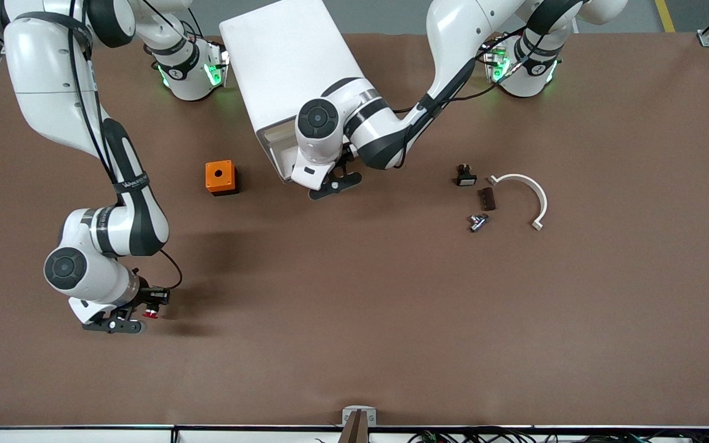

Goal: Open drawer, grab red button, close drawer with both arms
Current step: 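Set the red button beside the yellow button while the left gripper shuts the drawer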

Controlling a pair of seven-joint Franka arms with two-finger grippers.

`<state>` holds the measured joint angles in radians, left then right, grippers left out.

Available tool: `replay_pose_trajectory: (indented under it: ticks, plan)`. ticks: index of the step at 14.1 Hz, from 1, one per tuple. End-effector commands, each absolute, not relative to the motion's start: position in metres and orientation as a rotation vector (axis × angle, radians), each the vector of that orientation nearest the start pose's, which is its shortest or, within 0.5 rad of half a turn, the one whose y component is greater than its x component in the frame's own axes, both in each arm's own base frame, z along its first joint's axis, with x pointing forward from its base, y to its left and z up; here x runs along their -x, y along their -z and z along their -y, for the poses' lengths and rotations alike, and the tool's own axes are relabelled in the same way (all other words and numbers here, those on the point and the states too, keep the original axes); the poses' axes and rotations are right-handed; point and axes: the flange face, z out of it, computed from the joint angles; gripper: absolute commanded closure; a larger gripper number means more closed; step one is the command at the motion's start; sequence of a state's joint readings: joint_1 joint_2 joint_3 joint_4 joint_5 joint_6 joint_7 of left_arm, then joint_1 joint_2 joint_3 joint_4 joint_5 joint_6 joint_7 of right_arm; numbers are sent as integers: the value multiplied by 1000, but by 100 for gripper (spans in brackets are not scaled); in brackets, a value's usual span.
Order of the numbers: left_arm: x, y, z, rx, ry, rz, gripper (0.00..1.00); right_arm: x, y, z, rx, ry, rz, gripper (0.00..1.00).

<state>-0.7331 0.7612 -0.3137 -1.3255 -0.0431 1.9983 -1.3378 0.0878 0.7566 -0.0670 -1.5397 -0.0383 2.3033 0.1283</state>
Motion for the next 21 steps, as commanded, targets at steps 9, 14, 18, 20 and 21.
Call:
replay_pose_trajectory:
  ticks: [9, 14, 18, 20, 21]
  plan:
    - [-382, -284, 615, 3009, -820, 820, 0, -725, -193, -8, 3219, 114, 46, 0]
    - [-384, -282, 612, 3010, -834, 816, 0, -730, -231, -12, 3256, 40, 91, 0]
    - [-421, -312, 591, 3062, -731, 865, 0, -720, -294, -11, 3250, -126, 36, 0]
    - [-453, -343, 568, 3107, -601, 905, 0, -707, -335, -14, 3244, -203, 22, 0]
    - [-472, -371, 551, 3140, -512, 930, 0, -698, -357, -14, 3237, -245, 27, 0]
